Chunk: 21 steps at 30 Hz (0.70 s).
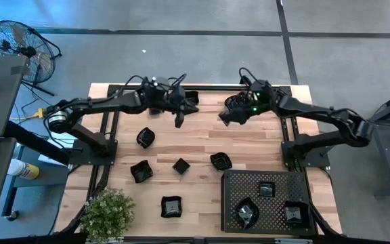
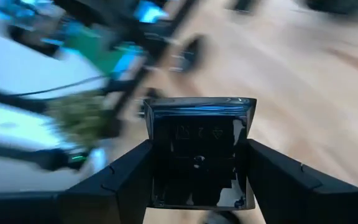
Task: Pick & Place Mini shaped plates
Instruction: Stack the black square plate on top of the black square plate on the shelf
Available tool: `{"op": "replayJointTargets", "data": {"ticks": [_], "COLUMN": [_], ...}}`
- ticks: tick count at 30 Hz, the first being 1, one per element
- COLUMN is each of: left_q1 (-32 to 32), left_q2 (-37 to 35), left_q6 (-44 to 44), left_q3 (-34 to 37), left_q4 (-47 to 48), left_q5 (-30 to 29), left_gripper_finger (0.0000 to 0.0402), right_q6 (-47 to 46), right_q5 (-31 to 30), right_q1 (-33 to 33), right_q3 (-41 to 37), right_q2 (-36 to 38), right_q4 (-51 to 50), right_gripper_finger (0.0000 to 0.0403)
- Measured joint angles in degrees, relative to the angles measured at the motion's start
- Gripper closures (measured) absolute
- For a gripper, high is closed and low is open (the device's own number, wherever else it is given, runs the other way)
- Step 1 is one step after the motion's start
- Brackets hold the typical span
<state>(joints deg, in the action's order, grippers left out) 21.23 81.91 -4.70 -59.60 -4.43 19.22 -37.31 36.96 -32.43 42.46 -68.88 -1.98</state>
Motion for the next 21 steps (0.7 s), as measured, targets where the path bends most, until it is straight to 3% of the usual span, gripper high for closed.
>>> {"op": "replayJointTargets", "data": {"ticks": [6,13,21], "left_q1": [-5.4,-8.48,-8.97], "left_q2": [0.0,0.0,0.0], "left_q6": [9.26,10.89,5.93], "left_q3": [-1.69,-1.78,-1.78], "left_q4": [-1.19,-7.11,-9.37], "left_q5": [-7.36,-11.09,-11.31], "left_gripper_finger": [0.0396,0.0389,0.0297], "right_q6": [-7.5,-11.43,-13.18], "right_q5": [4.52,6.03,6.61], "right_q1": [3.46,5.51,5.86], "right_q3": [0.0,0.0,0.01], "right_q2": [0.0,-0.02,-0.04], "right_q4": [15.2,21.05,22.9], "right_gripper_finger": [0.0172,0.0172,0.0172]}}
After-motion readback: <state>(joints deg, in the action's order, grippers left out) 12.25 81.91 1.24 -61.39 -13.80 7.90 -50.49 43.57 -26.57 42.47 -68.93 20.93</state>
